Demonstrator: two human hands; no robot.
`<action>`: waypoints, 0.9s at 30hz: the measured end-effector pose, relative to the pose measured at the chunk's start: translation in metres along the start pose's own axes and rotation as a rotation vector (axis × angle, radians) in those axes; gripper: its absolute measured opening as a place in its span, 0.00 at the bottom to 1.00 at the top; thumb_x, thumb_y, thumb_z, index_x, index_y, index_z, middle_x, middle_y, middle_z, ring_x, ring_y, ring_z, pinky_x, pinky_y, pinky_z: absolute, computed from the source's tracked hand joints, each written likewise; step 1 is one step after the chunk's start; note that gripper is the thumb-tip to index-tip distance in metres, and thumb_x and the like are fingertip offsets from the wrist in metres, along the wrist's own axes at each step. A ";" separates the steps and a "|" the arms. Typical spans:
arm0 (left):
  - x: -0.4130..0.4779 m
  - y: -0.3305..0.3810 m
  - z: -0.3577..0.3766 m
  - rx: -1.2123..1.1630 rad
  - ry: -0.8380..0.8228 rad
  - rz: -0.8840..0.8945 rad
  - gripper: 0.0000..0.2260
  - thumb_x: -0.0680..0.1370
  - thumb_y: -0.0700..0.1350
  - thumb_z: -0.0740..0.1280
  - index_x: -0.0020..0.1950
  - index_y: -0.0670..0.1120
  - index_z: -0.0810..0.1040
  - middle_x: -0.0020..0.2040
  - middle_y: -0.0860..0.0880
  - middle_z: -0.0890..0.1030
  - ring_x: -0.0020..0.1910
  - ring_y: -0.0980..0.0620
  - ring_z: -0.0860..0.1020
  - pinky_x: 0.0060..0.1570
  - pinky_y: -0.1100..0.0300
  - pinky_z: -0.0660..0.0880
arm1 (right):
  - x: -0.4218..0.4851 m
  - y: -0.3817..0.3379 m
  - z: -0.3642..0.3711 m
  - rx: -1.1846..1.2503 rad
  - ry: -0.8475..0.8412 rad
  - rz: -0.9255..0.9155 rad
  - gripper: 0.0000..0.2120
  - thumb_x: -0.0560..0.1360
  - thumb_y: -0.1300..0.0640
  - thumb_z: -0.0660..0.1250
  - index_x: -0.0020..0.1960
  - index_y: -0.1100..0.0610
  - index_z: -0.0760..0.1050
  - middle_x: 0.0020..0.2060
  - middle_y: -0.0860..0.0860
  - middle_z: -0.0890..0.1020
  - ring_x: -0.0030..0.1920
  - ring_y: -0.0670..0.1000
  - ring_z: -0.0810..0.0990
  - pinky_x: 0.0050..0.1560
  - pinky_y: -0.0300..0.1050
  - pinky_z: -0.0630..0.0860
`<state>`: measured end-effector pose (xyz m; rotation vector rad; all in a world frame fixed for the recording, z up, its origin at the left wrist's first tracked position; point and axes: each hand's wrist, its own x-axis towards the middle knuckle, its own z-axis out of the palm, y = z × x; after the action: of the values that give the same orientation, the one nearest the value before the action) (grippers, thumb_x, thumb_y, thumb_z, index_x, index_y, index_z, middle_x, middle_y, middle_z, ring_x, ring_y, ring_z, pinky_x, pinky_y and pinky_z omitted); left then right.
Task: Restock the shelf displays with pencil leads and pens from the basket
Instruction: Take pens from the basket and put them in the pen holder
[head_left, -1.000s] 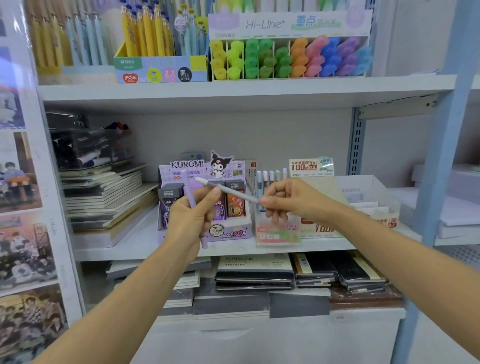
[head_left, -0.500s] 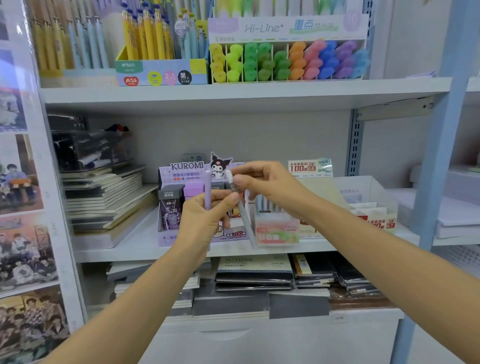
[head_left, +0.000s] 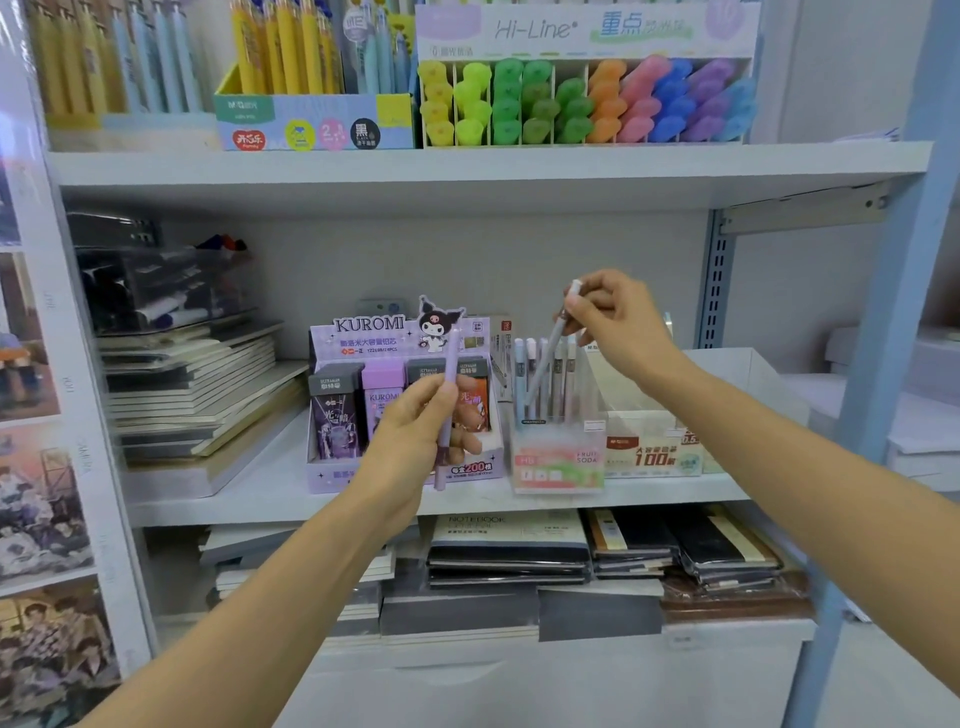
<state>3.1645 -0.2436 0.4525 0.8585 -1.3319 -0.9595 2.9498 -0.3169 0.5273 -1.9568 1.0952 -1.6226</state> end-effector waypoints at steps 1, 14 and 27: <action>0.000 -0.002 -0.001 0.029 -0.006 0.002 0.11 0.84 0.47 0.58 0.55 0.48 0.80 0.34 0.49 0.77 0.29 0.53 0.75 0.27 0.64 0.71 | 0.000 0.007 0.002 -0.034 0.005 0.009 0.04 0.80 0.60 0.64 0.54 0.59 0.74 0.43 0.54 0.84 0.40 0.46 0.84 0.37 0.34 0.78; 0.007 -0.019 -0.005 -0.139 -0.052 -0.114 0.11 0.83 0.40 0.59 0.58 0.44 0.80 0.34 0.51 0.78 0.30 0.55 0.74 0.29 0.65 0.73 | 0.004 0.032 0.017 -0.283 -0.226 -0.019 0.05 0.79 0.62 0.64 0.55 0.59 0.74 0.42 0.54 0.82 0.43 0.52 0.83 0.51 0.49 0.81; 0.003 -0.017 -0.010 -0.149 -0.163 -0.143 0.11 0.81 0.43 0.63 0.60 0.38 0.74 0.49 0.42 0.85 0.35 0.50 0.82 0.36 0.62 0.79 | 0.000 0.025 0.029 -0.306 -0.087 -0.076 0.14 0.77 0.54 0.68 0.61 0.54 0.77 0.50 0.48 0.80 0.47 0.47 0.79 0.46 0.34 0.75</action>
<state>3.1734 -0.2528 0.4372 0.7823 -1.3302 -1.2467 2.9684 -0.3382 0.5016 -2.2637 1.3133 -1.4595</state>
